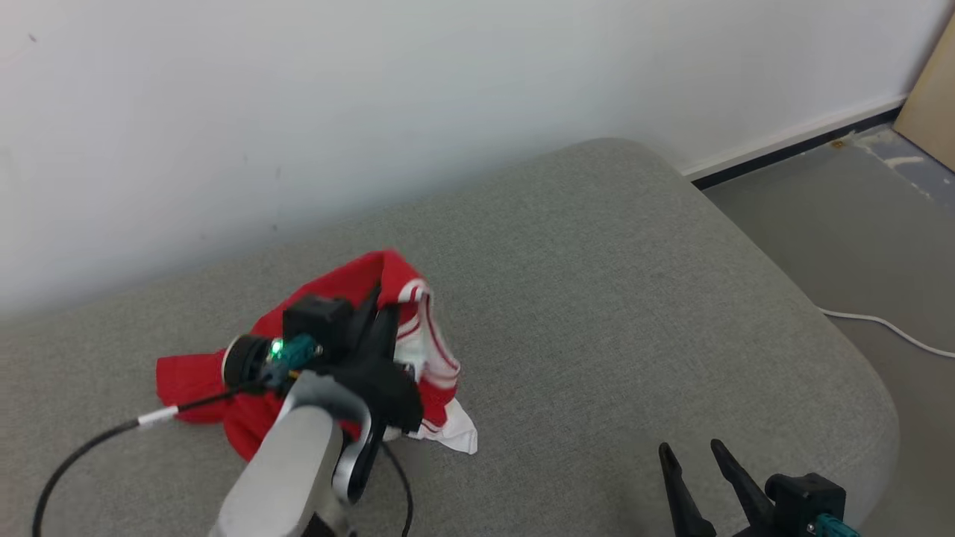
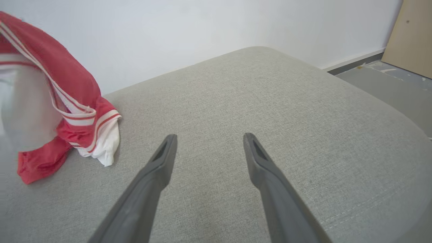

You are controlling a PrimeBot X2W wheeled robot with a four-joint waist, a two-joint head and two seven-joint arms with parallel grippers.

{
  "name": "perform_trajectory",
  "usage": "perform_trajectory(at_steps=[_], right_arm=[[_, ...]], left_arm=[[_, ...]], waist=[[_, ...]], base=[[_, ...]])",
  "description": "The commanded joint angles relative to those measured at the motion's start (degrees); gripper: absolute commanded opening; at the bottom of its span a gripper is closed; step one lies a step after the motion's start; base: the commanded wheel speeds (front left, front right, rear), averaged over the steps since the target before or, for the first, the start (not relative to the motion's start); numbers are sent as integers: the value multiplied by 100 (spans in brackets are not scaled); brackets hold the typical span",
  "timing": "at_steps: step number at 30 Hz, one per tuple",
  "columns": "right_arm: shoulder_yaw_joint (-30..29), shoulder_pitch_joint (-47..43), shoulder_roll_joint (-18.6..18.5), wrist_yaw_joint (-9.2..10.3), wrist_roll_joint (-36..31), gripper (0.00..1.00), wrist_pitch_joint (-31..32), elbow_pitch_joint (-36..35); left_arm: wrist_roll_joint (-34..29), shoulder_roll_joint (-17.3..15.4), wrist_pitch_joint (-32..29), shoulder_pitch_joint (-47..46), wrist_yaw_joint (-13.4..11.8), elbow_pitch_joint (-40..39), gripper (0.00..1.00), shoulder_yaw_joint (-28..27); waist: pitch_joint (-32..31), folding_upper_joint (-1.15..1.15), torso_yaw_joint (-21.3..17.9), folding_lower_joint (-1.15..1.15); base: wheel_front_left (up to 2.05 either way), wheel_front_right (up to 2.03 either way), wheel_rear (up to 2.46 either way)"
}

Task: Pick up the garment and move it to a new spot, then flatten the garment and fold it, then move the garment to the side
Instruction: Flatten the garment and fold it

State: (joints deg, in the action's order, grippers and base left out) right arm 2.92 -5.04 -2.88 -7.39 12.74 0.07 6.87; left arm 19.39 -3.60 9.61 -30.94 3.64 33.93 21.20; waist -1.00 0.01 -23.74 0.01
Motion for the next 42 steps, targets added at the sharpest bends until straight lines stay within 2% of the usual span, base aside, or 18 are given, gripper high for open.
perform_trajectory(at_steps=[1,5,9,12,19,22,23,24,25,30,34,36,38,42], right_arm=[[34,30,1,-20,-11,100,18,0],[99,8,0,-20,-18,100,57,1],[46,-68,1,-20,-79,100,74,-42],[32,-106,1,-20,-76,100,93,-63],[89,-170,-1,-20,11,100,131,-114],[137,-164,0,-20,36,100,141,-130],[141,-172,1,-20,30,100,153,-130],[161,-178,1,-20,35,100,162,-129],[158,-185,0,-20,39,100,175,-129],[191,-182,-1,-20,67,100,166,-134],[217,-201,0,-20,89,100,172,-138],[218,-212,-1,-20,92,100,175,-138],[214,-205,1,-20,90,100,170,-152],[249,-157,0,-20,89,100,189,-151]], left_arm=[[100,32,76,-210,43,-70,0,31],[741,82,302,-871,87,-647,0,283],[1013,52,454,-1310,-153,-1252,0,407],[1025,36,498,-1184,-315,-1478,0,323],[1297,-278,312,115,-577,-767,0,182],[1564,-336,338,657,-742,-320,0,-76],[1633,-351,310,798,-787,-153,18,-129],[1689,-371,319,895,-829,-21,73,-190],[1750,-372,326,950,-871,80,100,-233],[1867,-410,319,1172,-897,360,100,-349],[1982,-425,73,1390,-809,445,100,-297],[1921,-427,-29,1500,-742,386,100,-157],[1750,-323,-199,1632,-573,216,100,206],[1681,-133,-480,1662,-437,-43,100,653]], waist=[[-107,-1,114,-1],[-229,-1,217,-1],[-307,-1,402,-1],[-336,-1,585,-1],[-279,-1,1095,-1],[-220,-1,1272,-1],[-198,-1,1331,-1],[-181,-1,1385,-1],[-163,-1,1440,-1],[-113,-1,1603,-1],[-109,-1,1722,-1],[-116,-1,1757,-1],[-129,-1,1805,-1],[-146,-1,1788,-1]], base=[[0,0,0],[0,0,0],[0,0,0],[0,0,0],[0,0,0],[0,0,0],[0,0,0],[0,0,0],[0,0,0],[0,0,0],[0,0,0],[0,0,0],[0,0,0],[0,0,0]])
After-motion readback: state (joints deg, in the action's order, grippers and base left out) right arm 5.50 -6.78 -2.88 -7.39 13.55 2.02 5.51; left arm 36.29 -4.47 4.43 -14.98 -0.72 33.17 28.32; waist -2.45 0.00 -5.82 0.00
